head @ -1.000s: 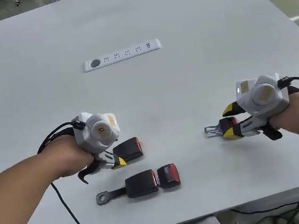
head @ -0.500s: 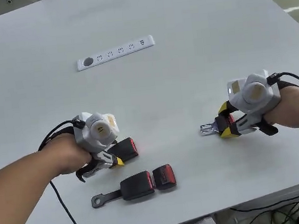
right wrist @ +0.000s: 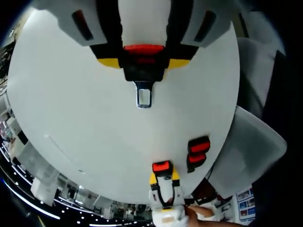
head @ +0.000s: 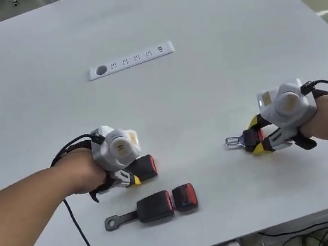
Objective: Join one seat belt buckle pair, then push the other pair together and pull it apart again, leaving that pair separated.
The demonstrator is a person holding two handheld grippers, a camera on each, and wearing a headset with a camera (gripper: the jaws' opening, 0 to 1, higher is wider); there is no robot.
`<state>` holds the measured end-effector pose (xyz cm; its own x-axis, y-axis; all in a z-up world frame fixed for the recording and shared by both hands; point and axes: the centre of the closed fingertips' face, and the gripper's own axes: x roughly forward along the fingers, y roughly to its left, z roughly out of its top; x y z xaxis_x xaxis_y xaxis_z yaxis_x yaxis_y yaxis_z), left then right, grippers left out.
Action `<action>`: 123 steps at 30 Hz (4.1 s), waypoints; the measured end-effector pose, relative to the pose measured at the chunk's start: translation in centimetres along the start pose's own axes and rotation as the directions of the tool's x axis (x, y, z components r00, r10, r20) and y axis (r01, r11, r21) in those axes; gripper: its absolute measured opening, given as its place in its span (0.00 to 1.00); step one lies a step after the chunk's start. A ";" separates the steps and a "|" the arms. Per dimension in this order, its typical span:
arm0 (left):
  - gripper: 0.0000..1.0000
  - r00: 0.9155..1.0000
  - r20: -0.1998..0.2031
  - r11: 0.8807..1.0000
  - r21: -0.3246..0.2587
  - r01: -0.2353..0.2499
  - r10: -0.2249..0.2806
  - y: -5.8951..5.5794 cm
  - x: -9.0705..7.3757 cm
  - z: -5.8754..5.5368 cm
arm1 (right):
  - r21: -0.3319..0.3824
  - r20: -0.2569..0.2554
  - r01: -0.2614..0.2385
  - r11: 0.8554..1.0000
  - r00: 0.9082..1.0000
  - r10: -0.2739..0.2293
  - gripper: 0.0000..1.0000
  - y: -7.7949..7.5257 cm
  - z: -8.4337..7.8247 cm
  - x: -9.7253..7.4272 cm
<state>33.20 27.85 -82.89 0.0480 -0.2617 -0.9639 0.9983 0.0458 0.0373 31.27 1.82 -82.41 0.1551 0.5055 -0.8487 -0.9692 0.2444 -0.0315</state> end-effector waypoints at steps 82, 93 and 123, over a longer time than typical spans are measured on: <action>0.32 1.000 -0.022 0.999 0.046 0.006 -0.005 -0.1 0.2 0.1 | -0.144 0.139 -0.057 0.988 0.987 0.077 0.33 3.2 16.4 10.2; 0.32 1.000 -0.010 0.998 0.065 0.019 -0.018 -0.1 0.2 0.1 | -0.155 0.142 -0.072 0.985 0.985 0.094 0.33 3.0 16.9 10.5; 0.32 1.000 -0.010 0.998 0.058 0.025 -0.024 -0.1 0.2 0.1 | -0.160 0.126 -0.059 0.985 0.989 0.080 0.34 2.9 15.4 9.7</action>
<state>33.15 27.73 -83.08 0.0234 -0.2531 -0.9672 0.9994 -0.0171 0.0286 32.91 20.16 -82.58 0.1003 0.6240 -0.7750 -0.9948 0.0788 -0.0652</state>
